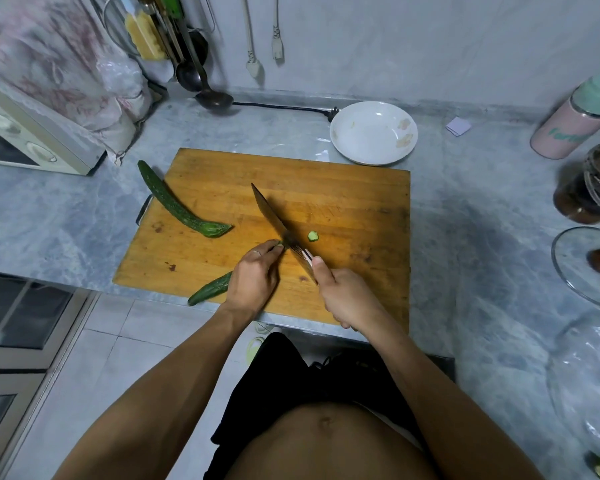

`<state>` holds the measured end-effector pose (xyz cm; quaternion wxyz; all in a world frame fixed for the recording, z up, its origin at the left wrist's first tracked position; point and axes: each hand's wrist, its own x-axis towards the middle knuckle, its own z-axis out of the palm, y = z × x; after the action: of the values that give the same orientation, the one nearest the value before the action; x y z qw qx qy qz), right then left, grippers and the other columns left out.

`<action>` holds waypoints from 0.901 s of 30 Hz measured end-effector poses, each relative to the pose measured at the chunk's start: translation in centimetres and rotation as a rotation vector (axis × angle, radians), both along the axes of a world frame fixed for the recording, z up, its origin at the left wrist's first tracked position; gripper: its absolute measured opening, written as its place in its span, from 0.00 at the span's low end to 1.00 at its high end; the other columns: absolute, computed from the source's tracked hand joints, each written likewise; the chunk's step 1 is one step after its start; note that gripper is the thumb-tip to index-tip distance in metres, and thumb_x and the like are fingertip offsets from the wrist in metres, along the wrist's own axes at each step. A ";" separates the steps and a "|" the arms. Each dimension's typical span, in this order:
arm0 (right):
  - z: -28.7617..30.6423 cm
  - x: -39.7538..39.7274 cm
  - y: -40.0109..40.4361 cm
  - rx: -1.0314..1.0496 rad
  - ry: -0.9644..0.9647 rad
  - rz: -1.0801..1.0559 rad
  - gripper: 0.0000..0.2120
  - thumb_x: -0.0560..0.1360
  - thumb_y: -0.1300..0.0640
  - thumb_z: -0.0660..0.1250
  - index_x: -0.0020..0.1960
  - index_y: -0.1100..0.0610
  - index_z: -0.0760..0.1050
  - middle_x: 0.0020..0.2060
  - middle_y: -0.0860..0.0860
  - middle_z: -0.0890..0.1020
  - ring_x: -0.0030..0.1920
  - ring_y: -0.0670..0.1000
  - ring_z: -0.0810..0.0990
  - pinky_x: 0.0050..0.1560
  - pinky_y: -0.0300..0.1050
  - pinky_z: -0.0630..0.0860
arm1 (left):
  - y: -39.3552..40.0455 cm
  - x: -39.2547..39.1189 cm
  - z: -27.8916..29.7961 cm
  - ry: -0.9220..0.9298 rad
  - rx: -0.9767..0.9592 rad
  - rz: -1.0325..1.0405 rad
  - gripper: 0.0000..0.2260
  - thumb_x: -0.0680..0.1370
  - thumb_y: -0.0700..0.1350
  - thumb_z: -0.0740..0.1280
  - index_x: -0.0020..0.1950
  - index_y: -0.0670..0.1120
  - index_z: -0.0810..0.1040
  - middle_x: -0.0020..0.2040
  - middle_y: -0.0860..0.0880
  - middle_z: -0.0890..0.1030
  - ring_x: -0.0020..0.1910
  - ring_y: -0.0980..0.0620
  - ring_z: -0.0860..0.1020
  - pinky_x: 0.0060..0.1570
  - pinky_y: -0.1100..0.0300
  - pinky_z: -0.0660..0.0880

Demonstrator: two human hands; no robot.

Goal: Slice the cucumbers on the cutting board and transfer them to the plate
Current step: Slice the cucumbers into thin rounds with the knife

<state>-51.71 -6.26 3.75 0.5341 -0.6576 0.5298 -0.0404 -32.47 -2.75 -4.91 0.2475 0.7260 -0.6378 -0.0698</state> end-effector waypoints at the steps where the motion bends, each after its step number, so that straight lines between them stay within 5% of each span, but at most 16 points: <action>1: 0.0 -0.2 -0.1 0.009 0.002 0.003 0.31 0.82 0.35 0.46 0.29 0.52 0.69 0.25 0.50 0.71 0.27 0.51 0.71 0.36 0.49 0.72 | -0.1 0.2 -0.1 -0.022 0.001 -0.009 0.16 0.73 0.32 0.68 0.60 0.39 0.81 0.60 0.41 0.80 0.57 0.41 0.79 0.54 0.47 0.79; 7: -0.1 -1.2 -0.3 0.015 0.031 0.018 0.32 0.81 0.34 0.46 0.34 0.56 0.73 0.25 0.50 0.70 0.24 0.50 0.69 0.28 0.42 0.68 | 0.0 0.1 -0.6 -0.019 0.023 0.009 0.17 0.74 0.34 0.68 0.63 0.41 0.80 0.63 0.42 0.79 0.59 0.42 0.78 0.58 0.50 0.77; 13: 0.1 -1.1 0.6 -0.033 -0.002 0.036 0.30 0.81 0.35 0.48 0.31 0.52 0.71 0.26 0.48 0.71 0.28 0.48 0.69 0.40 0.47 0.71 | 0.0 0.4 -0.5 0.004 0.067 0.025 0.18 0.74 0.34 0.67 0.63 0.42 0.79 0.64 0.44 0.78 0.62 0.43 0.77 0.60 0.53 0.75; 27: 1.4 -0.1 0.3 0.004 0.039 0.084 0.33 0.82 0.35 0.46 0.35 0.57 0.74 0.26 0.51 0.73 0.25 0.50 0.72 0.35 0.46 0.74 | 0.0 0.0 -0.5 0.046 0.015 0.050 0.19 0.71 0.30 0.68 0.60 0.40 0.81 0.62 0.42 0.79 0.59 0.43 0.79 0.61 0.54 0.73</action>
<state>-51.84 -6.00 5.11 0.5262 -0.6788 0.5123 -0.0042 -32.52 -2.78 -5.46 0.2582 0.7419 -0.6129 -0.0852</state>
